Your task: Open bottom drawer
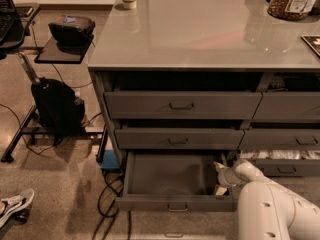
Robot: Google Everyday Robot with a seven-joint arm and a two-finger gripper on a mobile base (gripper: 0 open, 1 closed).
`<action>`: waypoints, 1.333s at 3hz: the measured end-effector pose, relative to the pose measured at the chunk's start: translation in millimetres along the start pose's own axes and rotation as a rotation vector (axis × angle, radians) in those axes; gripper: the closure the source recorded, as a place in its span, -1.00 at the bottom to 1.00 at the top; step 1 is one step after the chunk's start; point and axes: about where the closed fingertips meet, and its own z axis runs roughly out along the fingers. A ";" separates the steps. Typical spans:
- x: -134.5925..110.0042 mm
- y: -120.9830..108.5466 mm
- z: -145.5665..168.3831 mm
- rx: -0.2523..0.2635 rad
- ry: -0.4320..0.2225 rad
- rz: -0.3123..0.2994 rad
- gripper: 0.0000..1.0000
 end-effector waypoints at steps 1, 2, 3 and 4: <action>11.4 22.3 -1.8 -0.024 0.019 -0.021 -1.00; 24.5 41.1 -6.6 -0.041 0.036 -0.031 -1.00; 22.8 42.4 -7.0 -0.040 0.038 -0.032 -1.00; 30.5 50.7 -13.7 -0.032 0.045 -0.029 -1.00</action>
Offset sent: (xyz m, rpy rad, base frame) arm -0.0661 -0.0316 -0.0154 -0.0664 0.0447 0.0450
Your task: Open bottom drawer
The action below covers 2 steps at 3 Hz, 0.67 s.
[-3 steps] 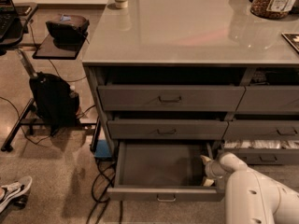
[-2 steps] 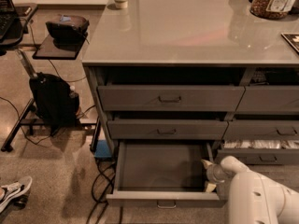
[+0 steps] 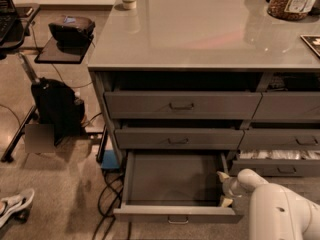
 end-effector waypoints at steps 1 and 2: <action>-4.1 0.7 0.3 0.001 0.000 -0.001 -1.00; -0.5 0.9 -9.2 0.026 0.009 -0.008 -1.00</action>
Offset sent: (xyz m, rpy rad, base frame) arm -0.0970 -0.0741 0.0128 -0.0401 -0.0446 -0.0896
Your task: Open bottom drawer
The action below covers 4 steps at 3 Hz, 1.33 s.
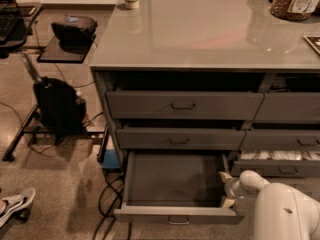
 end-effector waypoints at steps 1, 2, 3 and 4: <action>-3.1 0.7 0.3 0.000 0.000 0.000 -1.00; -2.5 10.4 0.9 0.033 0.030 -0.015 -1.00; -6.2 1.5 -11.0 0.060 0.090 -0.079 -1.00; -6.2 1.5 -11.1 0.060 0.090 -0.079 -1.00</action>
Offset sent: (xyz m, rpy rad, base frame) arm -0.1216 0.0224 -0.0117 -0.4250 -0.3861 -0.0772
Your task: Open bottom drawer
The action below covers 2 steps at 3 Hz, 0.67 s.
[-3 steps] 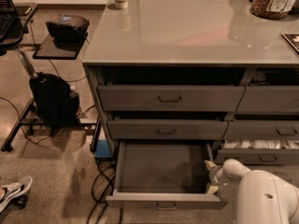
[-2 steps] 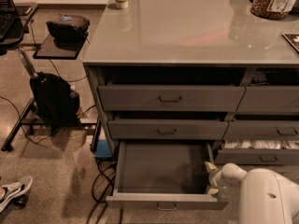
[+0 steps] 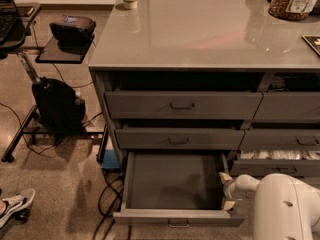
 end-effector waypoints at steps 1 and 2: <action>-4.2 0.7 -34.1 0.048 -0.017 -0.026 -1.00; -3.5 -28.7 -124.5 0.225 -0.006 -0.053 -1.00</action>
Offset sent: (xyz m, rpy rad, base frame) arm -0.0758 -0.0194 0.2495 -0.0295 -0.3881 0.0315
